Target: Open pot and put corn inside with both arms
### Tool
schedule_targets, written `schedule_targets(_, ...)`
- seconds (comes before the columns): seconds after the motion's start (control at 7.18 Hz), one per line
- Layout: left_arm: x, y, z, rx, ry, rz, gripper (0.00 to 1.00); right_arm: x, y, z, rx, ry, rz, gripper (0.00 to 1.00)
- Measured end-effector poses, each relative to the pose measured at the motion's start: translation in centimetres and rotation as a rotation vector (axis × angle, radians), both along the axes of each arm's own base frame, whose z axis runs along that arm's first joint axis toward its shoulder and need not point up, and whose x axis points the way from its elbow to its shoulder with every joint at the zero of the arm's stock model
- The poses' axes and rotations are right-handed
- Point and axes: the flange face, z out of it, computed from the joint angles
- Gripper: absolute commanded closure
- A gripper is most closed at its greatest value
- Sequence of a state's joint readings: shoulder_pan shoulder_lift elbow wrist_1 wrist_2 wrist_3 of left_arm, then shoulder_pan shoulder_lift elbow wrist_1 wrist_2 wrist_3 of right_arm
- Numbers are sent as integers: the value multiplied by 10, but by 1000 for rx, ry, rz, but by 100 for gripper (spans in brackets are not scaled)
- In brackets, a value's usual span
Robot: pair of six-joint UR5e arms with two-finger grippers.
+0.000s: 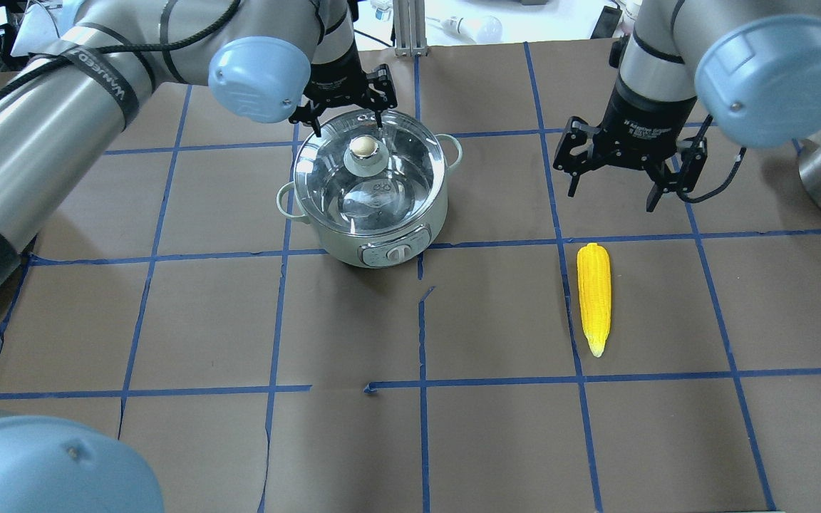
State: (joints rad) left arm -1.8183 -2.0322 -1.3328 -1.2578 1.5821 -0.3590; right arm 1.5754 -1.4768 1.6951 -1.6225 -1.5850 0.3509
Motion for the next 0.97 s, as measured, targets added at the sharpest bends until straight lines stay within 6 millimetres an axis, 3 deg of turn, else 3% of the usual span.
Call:
schedule_targets(0.28,-6,3,-13,20,-5,-9,10,0,-1,-59,42,3,-7,0)
schedule_targets(0.56,-6,6,-28,41,-14,-17,21,-2,7,-114,1,-5,57,0)
schedule_targets(0.84,-6,7,-29,41,-15,-22,70,-21,22,-155,-70,-16,161,0)
schedule_targets(0.97,-6,8,-27,39,-13,-19,87,-40,24,-162,-79,-21,194,0)
